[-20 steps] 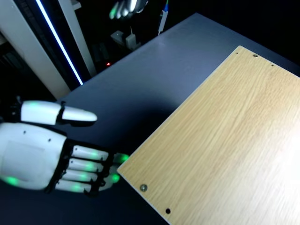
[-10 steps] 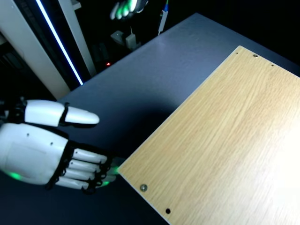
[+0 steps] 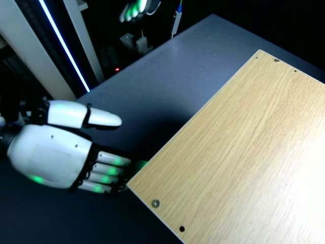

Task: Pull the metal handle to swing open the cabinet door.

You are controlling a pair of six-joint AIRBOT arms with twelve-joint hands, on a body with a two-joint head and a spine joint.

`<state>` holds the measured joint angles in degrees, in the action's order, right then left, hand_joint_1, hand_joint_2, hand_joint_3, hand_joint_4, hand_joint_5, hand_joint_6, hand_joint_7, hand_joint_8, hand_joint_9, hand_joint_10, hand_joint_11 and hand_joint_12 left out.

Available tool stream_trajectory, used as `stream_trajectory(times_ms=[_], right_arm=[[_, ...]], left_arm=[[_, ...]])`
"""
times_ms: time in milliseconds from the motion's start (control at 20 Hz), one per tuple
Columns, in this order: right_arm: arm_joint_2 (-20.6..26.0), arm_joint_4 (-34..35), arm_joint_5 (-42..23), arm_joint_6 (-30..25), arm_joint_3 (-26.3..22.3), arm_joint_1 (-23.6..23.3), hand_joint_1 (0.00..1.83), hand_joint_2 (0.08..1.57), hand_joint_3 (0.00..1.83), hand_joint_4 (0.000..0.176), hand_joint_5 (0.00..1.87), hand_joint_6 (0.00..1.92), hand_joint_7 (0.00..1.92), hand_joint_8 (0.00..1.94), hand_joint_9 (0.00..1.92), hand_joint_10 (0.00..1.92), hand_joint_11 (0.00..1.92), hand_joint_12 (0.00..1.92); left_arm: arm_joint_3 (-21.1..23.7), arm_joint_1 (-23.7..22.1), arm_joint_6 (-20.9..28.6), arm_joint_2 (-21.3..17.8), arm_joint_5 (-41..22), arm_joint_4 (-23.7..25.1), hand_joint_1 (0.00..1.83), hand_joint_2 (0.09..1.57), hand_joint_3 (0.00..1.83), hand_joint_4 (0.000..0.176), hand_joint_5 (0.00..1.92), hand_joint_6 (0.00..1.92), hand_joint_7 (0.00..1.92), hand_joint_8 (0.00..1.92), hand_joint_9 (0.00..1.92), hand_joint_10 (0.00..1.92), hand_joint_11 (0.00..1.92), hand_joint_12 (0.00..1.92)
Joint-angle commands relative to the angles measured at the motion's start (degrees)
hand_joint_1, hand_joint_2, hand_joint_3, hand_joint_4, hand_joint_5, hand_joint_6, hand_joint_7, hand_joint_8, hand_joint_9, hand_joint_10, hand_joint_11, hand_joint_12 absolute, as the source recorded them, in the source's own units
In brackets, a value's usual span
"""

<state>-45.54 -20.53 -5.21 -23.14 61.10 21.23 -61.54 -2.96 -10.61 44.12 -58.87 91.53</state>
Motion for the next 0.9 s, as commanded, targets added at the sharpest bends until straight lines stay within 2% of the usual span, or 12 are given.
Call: stream_trajectory(times_ms=[0, 200, 400, 550, 650, 750, 850], right_arm=[[-0.05, 1.11, -4.76, -0.44, 0.42, -1.28, 0.0, 1.57, 0.03, 0.0, 0.11, 0.0, 0.17, 0.01, 0.17, 0.01, 0.0, 0.55], [-1.63, 1.13, -4.41, -2.09, 1.8, -1.43, 0.0, 1.57, 0.03, 0.0, 0.09, 0.0, 0.15, 0.0, 0.16, 0.0, 0.0, 0.51], [-2.27, 1.17, -4.12, -3.91, 2.07, -1.4, 0.0, 1.57, 0.03, 0.0, 0.13, 0.01, 0.17, 0.01, 0.18, 0.01, 0.0, 0.59], [-2.5, 2.13, -4.03, -3.91, 1.99, -1.39, 0.0, 1.57, 0.02, 0.0, 0.13, 0.0, 0.15, 0.0, 0.13, 0.0, 0.0, 0.46], [-2.8, 2.8, -3.83, -3.91, 2.12, -1.39, 0.0, 1.57, 0.02, 0.0, 0.1, 0.0, 0.13, 0.0, 0.12, 0.0, 0.0, 0.4], [-2.95, 3.49, -3.67, -3.91, 2.12, -1.25, 0.0, 1.57, 0.02, 0.0, 0.12, 0.01, 0.13, 0.0, 0.11, 0.0, 0.0, 0.37], [-3.15, 4.32, -3.67, -3.91, 2.19, -1.04, 0.0, 1.57, 0.01, 0.0, 0.13, 0.01, 0.13, 0.0, 0.12, 0.0, 0.0, 0.39]], left_arm=[[-0.16, -0.44, -0.82, -0.07, -0.83, -5.52, 0.0, 1.57, 0.28, 0.0, 0.23, 0.0, 0.26, 0.0, 0.24, 0.0, 0.0, 0.56], [-0.09, 0.04, -4.49, 0.11, 0.01, -7.07, 0.0, 1.57, 0.27, 0.0, 0.23, 0.0, 0.25, 0.0, 0.22, 0.0, 0.0, 0.57], [1.65, 3.2, -11.68, -0.41, 3.24, -14.5, 0.0, 1.57, 0.26, 0.0, 0.21, 0.0, 0.23, 0.0, 0.21, 0.0, 0.0, 0.56], [2.64, 6.79, -20.05, 0.07, 4.56, -22.99, 0.0, 1.57, 0.27, 0.0, 0.21, 0.0, 0.24, 0.0, 0.21, 0.0, 0.0, 0.56], [2.98, 7.82, -23.58, 0.25, 5.09, -25.85, 0.0, 1.57, 0.29, 0.0, 0.21, 0.0, 0.24, 0.0, 0.21, 0.0, 0.0, 0.56], [4.49, 10.42, -30.84, 0.26, 6.76, -32.88, 0.0, 1.57, 0.31, 0.0, 0.18, 0.0, 0.21, 0.0, 0.18, 0.0, 0.0, 0.51], [4.9, 10.98, -33.04, 0.27, 7.13, -34.9, 0.0, 1.57, 0.31, 0.0, 0.18, 0.0, 0.21, 0.0, 0.18, 0.0, 0.0, 0.51]])
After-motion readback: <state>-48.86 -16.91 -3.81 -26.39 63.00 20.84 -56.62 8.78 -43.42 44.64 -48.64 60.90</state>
